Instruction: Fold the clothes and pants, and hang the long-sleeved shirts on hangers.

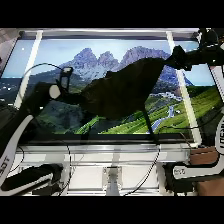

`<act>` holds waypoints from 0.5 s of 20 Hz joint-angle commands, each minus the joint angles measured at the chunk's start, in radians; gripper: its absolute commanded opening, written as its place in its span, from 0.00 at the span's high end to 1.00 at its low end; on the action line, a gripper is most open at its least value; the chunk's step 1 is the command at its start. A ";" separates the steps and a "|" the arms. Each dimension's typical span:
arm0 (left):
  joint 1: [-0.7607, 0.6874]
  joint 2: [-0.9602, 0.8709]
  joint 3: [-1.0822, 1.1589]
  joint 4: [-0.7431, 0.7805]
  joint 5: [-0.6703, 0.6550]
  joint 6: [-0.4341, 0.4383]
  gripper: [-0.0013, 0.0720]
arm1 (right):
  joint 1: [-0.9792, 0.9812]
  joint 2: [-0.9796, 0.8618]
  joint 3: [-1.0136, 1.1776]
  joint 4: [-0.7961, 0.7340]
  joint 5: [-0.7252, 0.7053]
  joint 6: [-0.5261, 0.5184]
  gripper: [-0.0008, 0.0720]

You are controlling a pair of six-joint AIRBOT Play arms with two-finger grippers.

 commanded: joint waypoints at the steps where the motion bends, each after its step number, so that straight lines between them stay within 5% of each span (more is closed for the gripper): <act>1: -0.016 -0.089 -0.012 0.138 0.224 -0.161 0.97 | 0.015 -0.089 0.007 -0.051 -0.124 0.043 0.97; 4: 0.015 -0.089 -0.011 0.282 0.361 -0.335 0.97 | 0.056 -0.163 0.007 -0.050 -0.308 0.042 0.96; 5: 0.019 -0.089 -0.011 0.274 0.370 -0.346 0.96 | 0.076 -0.180 0.006 -0.047 -0.385 0.042 0.83; 6: 0.019 -0.089 -0.011 0.275 0.370 -0.345 0.82 | 0.095 -0.189 0.007 -0.048 -0.442 0.042 0.52; 7: 0.019 -0.089 -0.011 0.275 0.370 -0.345 0.58 | 0.114 -0.192 0.007 -0.049 -0.496 0.042 0.17; 8: 0.019 -0.089 -0.011 0.275 0.370 -0.345 0.50 | 0.127 -0.192 0.010 -0.048 -0.531 0.042 0.14; 10: 0.025 -0.089 -0.011 0.275 0.388 -0.345 0.50 | 0.141 -0.192 0.035 -0.048 -0.546 0.042 0.14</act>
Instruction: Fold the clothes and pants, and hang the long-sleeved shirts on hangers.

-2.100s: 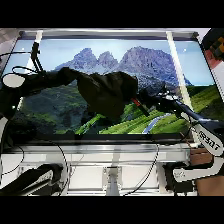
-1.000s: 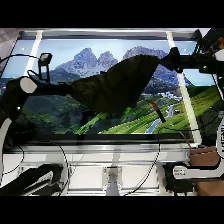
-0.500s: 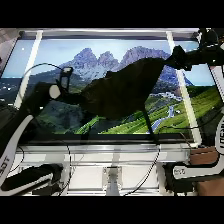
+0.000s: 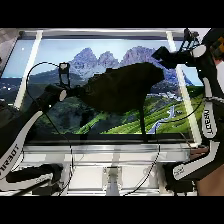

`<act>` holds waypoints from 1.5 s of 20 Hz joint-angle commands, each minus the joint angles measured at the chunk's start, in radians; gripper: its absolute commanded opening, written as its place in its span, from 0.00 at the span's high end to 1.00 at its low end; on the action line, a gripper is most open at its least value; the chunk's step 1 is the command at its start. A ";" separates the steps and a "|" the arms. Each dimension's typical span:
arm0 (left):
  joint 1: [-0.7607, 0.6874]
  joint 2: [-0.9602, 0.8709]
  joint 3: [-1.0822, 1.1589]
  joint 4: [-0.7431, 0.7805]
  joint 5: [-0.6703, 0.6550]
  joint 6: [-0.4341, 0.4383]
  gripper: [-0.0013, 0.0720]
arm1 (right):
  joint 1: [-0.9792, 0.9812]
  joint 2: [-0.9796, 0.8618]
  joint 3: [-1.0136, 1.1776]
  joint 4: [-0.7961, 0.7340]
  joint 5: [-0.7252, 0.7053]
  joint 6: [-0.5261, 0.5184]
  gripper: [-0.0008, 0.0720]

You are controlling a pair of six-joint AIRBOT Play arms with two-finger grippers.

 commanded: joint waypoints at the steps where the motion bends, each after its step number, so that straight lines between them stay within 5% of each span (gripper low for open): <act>1: 0.016 0.000 0.000 0.024 0.064 -0.032 0.50 | 0.030 -0.015 0.040 -0.005 -0.100 0.003 0.14; 5: 0.068 0.071 0.016 0.023 0.093 -0.047 0.50 | 0.016 -0.014 0.176 -0.026 0.006 -0.001 0.18; 6: 0.082 0.107 0.019 0.023 0.096 -0.058 0.50 | 0.012 -0.014 0.211 -0.037 0.041 -0.002 0.36; 8: 0.103 0.182 0.020 0.023 0.091 -0.057 0.61 | 0.011 -0.014 0.265 -0.048 0.111 -0.009 0.93; 9: 0.113 0.215 0.020 0.024 0.077 -0.057 0.85 | 0.011 -0.012 0.276 -0.048 0.134 -0.011 0.96; 10: 0.122 0.248 0.020 0.023 0.064 -0.052 0.97 | 0.011 -0.009 0.276 -0.048 0.157 -0.016 0.96; 17: 0.181 0.384 -0.062 0.004 -0.142 -0.010 0.97 | 0.014 0.023 0.115 0.045 0.232 -0.076 0.97; 20: 0.215 0.487 -0.222 -0.143 -0.137 0.007 0.97 | 0.014 0.109 -0.081 0.105 0.190 -0.141 0.97; 25: 0.235 0.578 -0.464 -0.591 0.026 0.007 0.97 | 0.016 0.406 -0.570 0.320 -0.042 -0.196 0.97; 28: 0.232 0.531 -0.499 -0.710 0.185 0.007 0.97 | 0.068 0.607 -0.858 0.431 -0.209 -0.195 0.97; 29: 0.232 0.504 -0.499 -0.731 0.232 0.007 0.87 | 0.094 0.664 -0.932 0.455 -0.252 -0.190 0.97; 30: 0.227 0.472 -0.499 -0.752 0.285 0.006 0.65 | 0.122 0.714 -0.991 0.475 -0.290 -0.190 0.96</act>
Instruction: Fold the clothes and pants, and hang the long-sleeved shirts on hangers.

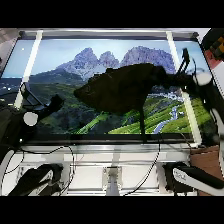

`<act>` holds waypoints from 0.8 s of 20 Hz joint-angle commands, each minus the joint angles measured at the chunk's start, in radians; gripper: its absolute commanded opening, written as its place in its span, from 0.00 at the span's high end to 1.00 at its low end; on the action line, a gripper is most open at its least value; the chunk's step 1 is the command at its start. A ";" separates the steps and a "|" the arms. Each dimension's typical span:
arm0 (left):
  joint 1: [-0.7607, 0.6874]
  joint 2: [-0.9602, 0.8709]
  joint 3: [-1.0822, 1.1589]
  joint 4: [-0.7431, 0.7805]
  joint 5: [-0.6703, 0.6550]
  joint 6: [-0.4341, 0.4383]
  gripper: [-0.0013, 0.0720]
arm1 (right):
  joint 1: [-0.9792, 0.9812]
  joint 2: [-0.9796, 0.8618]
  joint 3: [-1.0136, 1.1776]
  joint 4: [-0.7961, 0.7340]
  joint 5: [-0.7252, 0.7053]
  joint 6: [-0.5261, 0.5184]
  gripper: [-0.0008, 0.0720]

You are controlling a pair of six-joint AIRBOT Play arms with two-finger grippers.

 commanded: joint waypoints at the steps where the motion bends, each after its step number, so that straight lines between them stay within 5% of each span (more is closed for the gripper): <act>1: -0.008 -0.084 -0.029 -0.177 0.208 0.000 0.50 | 0.080 0.190 -0.248 0.109 -0.182 -0.005 0.96; 3: -0.008 -0.164 -0.023 -0.240 0.279 0.000 0.50 | 0.128 0.217 -0.248 0.112 -0.182 -0.005 0.96; 6: -0.009 -0.287 0.024 -0.331 0.302 0.000 0.50 | 0.177 0.215 -0.207 0.129 -0.175 -0.004 0.58; 7: -0.014 -0.320 0.048 -0.351 0.303 -0.001 0.50 | 0.188 0.215 -0.194 0.130 -0.175 -0.004 0.53; 16: -0.045 -0.517 0.270 -0.394 0.224 -0.035 0.50 | 0.200 0.215 -0.148 0.127 -0.168 -0.004 0.54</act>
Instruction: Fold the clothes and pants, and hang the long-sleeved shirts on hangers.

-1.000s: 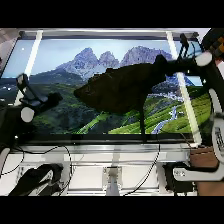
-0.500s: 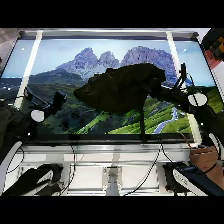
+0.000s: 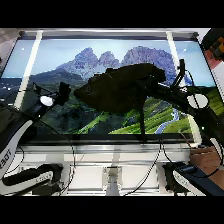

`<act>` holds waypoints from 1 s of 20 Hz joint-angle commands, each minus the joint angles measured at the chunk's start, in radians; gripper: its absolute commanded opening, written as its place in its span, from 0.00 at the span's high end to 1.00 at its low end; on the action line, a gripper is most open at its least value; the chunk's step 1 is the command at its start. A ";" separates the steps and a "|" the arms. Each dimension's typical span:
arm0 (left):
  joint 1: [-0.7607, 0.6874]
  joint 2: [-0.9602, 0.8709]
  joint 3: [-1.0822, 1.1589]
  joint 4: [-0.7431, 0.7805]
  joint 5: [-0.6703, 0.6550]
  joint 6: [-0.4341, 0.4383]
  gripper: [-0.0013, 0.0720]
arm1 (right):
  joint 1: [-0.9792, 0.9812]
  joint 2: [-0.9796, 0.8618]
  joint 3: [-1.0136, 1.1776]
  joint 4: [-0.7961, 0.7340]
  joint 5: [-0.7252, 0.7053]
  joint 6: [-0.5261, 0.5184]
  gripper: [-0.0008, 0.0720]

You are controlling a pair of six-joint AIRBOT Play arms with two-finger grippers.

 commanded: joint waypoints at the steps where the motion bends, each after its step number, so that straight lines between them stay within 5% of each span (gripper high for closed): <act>1: -0.003 -0.070 0.051 -0.077 -0.062 -0.016 0.50 | 0.003 0.001 0.005 0.002 0.004 0.000 0.54; 12: -0.004 -0.143 0.103 -0.201 -0.059 -0.016 0.50 | 0.003 0.002 0.005 0.001 0.029 0.000 0.54; 14: -0.011 -0.153 0.130 -0.201 -0.063 -0.016 0.57 | 0.003 0.002 0.005 0.001 0.037 0.000 0.54; 15: -0.014 -0.153 0.142 -0.201 -0.063 -0.016 0.75 | 0.003 0.002 0.005 -0.003 0.045 0.000 0.65; 16: -0.014 -0.152 0.154 -0.200 -0.073 -0.014 0.97 | 0.003 0.001 0.005 -0.013 0.055 0.000 0.90; 18: -0.014 -0.148 0.175 -0.200 -0.078 -0.011 0.97 | 0.003 0.001 0.005 -0.019 0.045 0.000 0.96; 20: -0.014 -0.123 0.182 -0.200 -0.077 0.089 0.97 | 0.004 0.002 -0.010 -0.019 0.008 0.055 0.97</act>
